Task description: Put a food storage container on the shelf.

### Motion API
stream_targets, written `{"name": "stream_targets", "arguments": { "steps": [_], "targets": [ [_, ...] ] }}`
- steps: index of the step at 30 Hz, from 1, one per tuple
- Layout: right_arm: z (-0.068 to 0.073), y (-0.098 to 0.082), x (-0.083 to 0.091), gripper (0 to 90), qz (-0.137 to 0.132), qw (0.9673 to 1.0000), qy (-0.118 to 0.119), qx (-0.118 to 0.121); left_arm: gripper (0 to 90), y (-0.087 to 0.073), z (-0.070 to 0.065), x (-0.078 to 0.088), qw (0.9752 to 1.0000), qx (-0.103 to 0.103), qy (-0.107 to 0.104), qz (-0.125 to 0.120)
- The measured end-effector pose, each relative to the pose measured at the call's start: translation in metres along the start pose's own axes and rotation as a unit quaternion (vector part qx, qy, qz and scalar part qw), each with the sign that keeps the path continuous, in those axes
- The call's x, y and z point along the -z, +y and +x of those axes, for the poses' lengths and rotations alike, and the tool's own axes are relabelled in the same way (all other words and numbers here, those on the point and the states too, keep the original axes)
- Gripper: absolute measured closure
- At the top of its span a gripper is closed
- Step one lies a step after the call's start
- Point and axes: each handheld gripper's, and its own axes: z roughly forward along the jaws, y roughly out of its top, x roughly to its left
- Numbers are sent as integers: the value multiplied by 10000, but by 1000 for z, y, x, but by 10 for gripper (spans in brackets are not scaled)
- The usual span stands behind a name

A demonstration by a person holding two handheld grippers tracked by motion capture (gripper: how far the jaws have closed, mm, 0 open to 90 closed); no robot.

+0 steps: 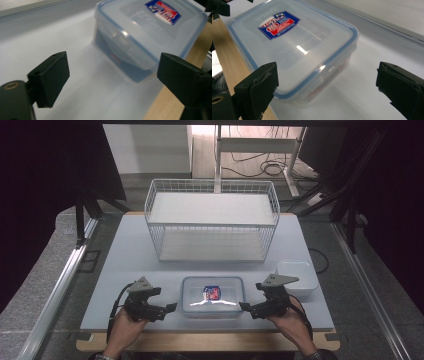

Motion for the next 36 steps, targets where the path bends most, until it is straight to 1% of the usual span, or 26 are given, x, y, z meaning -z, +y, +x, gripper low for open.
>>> {"name": "stream_targets", "arguments": {
  "steps": [1,2,3,5,8,10,11,13,15,17,18,19,20,21,23,24,25,26,27,28,30,31,34,36],
  "targets": [
    [1,1,-1,44,-1,10000,40,-45,88,2,-2,-1,10000,-54,-4,20],
    [1,2,-2,41,14,9999,92,-96,86,4,-3,-2,10000,-86,-26,-11],
    [1,4,-3,36,28,9998,127,-150,87,7,-3,-2,10000,-68,-59,-43],
    [1,6,-6,32,81,9995,211,-232,91,10,-3,-4,9998,-40,-189,-52],
    [0,9,-10,41,159,9986,339,-368,121,17,-3,-10,9997,-82,-226,24],
    [-1,11,-13,58,239,9981,353,-440,131,21,-2,-16,9995,-56,-302,70],
    [-2,11,-14,58,265,9980,365,-437,130,24,-1,-19,9994,-51,-333,119],
    [-4,12,-18,59,307,9973,428,-515,121,27,0,-26,9991,-17,-384,178],
    [-5,12,-22,59,356,9965,496,-572,102,30,1,-33,9984,31,-505,257],
    [-5,12,-27,54,427,9956,564,-613,89,31,2,-40,9974,97,-631,320],
    [-6,12,-29,54,435,9948,652,-656,89,31,2,-43,9970,101,-674,376],
    [-7,12,-32,53,448,9936,744,-717,78,31,2,-46,9960,169,-788,384],
    [-8,12,-34,44,485,9924,821,-780,78,31,2,-46,9960,169,-788,384],
    [-9,12,-36,42,510,9911,886,-852,75,31,4,-51,9938,297,-973,454],
    [-11,11,-39,43,558,9878,1065,-993,56,29,5,-55,9913,431,-1148,489],
    [-12,10,-41,33,604,9862,1126,-1055,39,28,5,-57,9896,516,-1226,554],
    [-12,10,-42,29,618,9850,1158,-1118,13,26,5,-60,9880,548,-1296,630],
    [-13,9,-43,29,626,9841,1184,-1165,0,25,5,-60,9874,591,-1325,626],
    [-13,9,-43,29,626,9841,1184,-1165,0,25,5,-60,9874,591,-1325,626],
    [-13,9,-42,42,648,9835,1186,-1206,1,24,2,-58,9878,541,-1305,652],
    [-12,10,-41,60,704,9827,1170,-1254,17,24,-1,-55,9883,571,-1239,675],
    [-12,10,-40,77,728,9816,1181,-1314,30,23,-2,-54,9883,611,-1222,682],
    [-13,9,-34,152,762,9793,1212,-1433,80,21,0,-50,9856,789,-1308,720],
    [-15,8,-32,173,788,9766,1278,-1537,122,21,3,-48,9838,929,-1356,714]
  ]
}}
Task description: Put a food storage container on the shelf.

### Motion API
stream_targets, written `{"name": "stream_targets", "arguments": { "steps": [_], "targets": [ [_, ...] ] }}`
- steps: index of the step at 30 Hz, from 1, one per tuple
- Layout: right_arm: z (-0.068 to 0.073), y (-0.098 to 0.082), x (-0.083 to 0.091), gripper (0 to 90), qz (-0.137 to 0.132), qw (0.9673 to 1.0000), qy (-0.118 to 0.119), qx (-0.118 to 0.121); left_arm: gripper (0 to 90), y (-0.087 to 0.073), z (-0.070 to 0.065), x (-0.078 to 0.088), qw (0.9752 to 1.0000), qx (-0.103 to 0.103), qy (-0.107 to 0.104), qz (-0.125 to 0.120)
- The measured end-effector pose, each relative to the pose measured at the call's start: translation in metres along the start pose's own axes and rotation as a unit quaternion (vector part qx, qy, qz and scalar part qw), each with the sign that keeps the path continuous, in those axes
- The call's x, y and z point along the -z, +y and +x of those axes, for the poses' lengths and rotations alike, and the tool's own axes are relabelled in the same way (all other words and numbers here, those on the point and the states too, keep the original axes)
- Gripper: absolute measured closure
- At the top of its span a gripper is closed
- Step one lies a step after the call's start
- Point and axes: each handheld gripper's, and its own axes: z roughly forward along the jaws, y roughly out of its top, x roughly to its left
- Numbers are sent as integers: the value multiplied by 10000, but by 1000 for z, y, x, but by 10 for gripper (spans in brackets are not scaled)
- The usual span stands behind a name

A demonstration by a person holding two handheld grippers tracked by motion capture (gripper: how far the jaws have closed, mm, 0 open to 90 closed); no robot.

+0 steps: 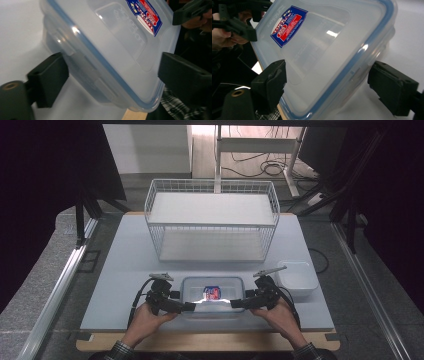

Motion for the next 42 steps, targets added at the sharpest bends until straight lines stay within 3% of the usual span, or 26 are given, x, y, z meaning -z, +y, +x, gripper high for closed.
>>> {"name": "stream_targets", "arguments": {
  "steps": [3,6,9,10,15,20,22,24,32,36,42],
  "targets": [
    [-1,0,1,185,27,10000,40,-11,179,-1,3,3,9999,120,-97,-61],
    [0,0,3,193,68,10000,49,43,212,-5,2,7,9998,72,-156,-75],
    [-1,-1,8,261,-120,9999,29,-2,323,-9,2,11,9994,115,-283,-186],
    [-2,-1,11,282,-142,9999,66,-19,360,-12,2,15,9988,132,-362,-314],
    [-4,-4,15,306,-142,9996,238,-94,418,-16,-1,19,9983,105,-369,-432],
    [-11,-9,16,305,-87,9977,542,-398,456,-18,-1,20,9978,78,-431,-499],
    [-10,-10,17,345,-149,9979,506,-362,456,-18,-1,20,9976,130,-442,-512],
    [-7,-10,24,459,-331,9985,370,-246,459,-18,1,20,9970,201,-510,-551],
    [-5,-12,27,480,-466,9976,294,-430,490,-18,2,19,9948,495,-553,-699],
    [-4,-16,30,511,-566,9964,320,-540,505,-17,1,19,9945,506,-531,-742],
    [6,-18,32,534,-744,9965,146,-346,520,-16,-2,25,9943,445,-382,-892]
  ]
}}
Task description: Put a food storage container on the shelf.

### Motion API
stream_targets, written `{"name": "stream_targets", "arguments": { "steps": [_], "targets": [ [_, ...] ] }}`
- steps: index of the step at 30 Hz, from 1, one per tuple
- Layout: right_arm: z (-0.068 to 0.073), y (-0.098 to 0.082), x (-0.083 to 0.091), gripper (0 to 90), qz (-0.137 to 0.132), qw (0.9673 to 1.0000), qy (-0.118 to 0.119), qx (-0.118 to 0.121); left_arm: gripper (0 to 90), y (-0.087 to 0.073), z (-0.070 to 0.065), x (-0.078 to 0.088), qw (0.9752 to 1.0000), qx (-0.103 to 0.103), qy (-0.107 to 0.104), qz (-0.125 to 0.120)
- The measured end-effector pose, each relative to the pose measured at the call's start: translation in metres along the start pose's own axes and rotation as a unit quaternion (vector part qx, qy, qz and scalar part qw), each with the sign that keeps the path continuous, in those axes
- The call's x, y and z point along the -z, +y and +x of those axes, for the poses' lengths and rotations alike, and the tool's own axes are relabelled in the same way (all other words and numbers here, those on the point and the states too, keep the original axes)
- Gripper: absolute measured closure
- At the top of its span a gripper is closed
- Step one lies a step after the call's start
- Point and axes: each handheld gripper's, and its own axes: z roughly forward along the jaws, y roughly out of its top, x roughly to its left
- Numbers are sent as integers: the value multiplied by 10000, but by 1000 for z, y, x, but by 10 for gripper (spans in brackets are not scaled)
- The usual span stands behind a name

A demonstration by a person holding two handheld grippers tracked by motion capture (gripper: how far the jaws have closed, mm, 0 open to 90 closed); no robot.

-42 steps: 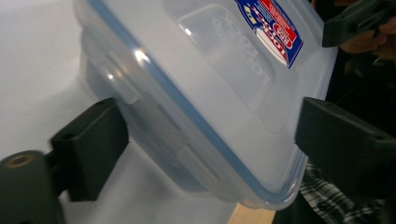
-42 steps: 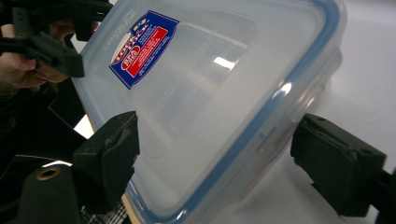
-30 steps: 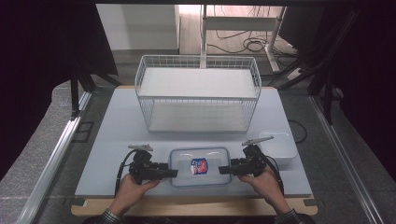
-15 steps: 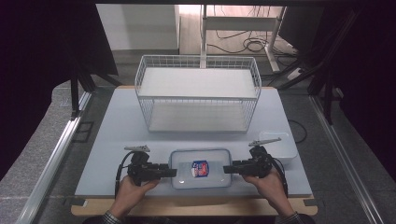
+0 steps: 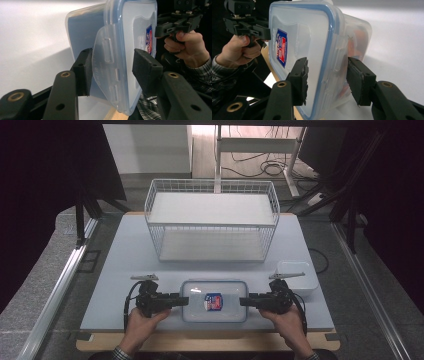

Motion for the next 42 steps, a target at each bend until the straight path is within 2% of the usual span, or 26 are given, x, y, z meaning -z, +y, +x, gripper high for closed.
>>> {"name": "stream_targets", "arguments": {
  "steps": [2,5,8,16,22,30,39,40,42],
  "targets": [
    [3,-1,-1,536,-77,9999,-56,83,520,1,-2,2,10000,-49,75,-23],
    [8,-1,-3,536,-160,9992,-155,333,517,3,-5,5,9996,-190,195,-25],
    [9,-1,-4,537,-218,9991,-109,333,517,4,-7,9,9994,-240,227,-59],
    [16,9,1,537,-380,9979,-102,513,517,15,-15,16,9984,-453,278,-191],
    [22,24,7,537,-519,9963,-131,677,516,29,-21,23,9971,-626,324,-276],
    [29,44,11,537,-627,9947,-154,805,516,49,-26,31,9957,-754,357,-396],
    [35,77,24,536,-809,9919,-250,949,514,85,-33,37,9934,-941,358,-551],
    [35,77,24,536,-809,9919,-250,949,513,85,-33,37,9934,-941,358,-551],
    [38,87,27,537,-878,9906,-281,1009,513,96,-35,40,9929,-974,349,-580]
  ]
}}
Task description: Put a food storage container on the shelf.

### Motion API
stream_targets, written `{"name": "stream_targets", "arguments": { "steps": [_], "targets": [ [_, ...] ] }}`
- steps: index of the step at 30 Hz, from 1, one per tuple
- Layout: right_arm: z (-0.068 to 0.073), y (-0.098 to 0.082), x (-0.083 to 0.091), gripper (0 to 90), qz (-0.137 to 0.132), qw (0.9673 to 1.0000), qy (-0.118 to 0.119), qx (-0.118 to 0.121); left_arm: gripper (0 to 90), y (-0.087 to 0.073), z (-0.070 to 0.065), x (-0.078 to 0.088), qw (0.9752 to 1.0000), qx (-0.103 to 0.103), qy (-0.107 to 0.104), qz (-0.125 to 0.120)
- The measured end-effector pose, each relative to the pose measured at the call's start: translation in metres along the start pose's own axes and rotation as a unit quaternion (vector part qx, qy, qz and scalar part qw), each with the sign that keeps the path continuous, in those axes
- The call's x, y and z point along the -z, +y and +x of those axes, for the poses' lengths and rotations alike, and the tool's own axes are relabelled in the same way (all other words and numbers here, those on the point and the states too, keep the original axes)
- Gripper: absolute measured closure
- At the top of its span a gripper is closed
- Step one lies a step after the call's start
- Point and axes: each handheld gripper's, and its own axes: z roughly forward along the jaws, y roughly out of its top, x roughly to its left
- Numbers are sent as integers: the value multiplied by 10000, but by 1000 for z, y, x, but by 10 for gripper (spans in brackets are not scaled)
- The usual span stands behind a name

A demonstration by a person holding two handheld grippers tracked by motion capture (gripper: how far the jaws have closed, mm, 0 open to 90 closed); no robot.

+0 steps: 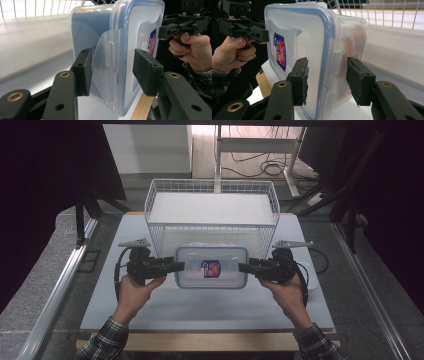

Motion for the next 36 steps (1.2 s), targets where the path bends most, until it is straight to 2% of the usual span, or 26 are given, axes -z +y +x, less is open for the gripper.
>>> {"name": "stream_targets", "arguments": {
  "steps": [3,4,9,12,18,25,27,30,36],
  "targets": [
    [1,11,2,537,-60,10000,-13,41,511,8,0,2,10000,-29,9,-25],
    [1,15,2,537,-77,10000,-17,57,511,17,-1,4,10000,-49,17,-55],
    [-1,35,4,537,-223,9997,-2,142,511,35,-2,7,9998,-109,62,-151],
    [-3,45,4,537,-277,9995,-5,147,511,41,0,6,9998,-79,47,-175],
    [-4,64,5,536,-340,9992,-55,211,511,62,4,8,9996,-125,35,-261],
    [-7,87,3,535,-436,9988,-36,202,514,90,8,14,9991,-157,45,-379],
    [-9,90,3,534,-446,9988,-31,175,514,94,9,13,9992,-153,57,-375],
    [-13,103,0,530,-489,9987,-86,125,514,108,14,11,9992,-142,66,-377],
    [-20,121,0,528,-551,9983,-130,139,514,127,20,9,9990,-168,59,-407]
  ]
}}
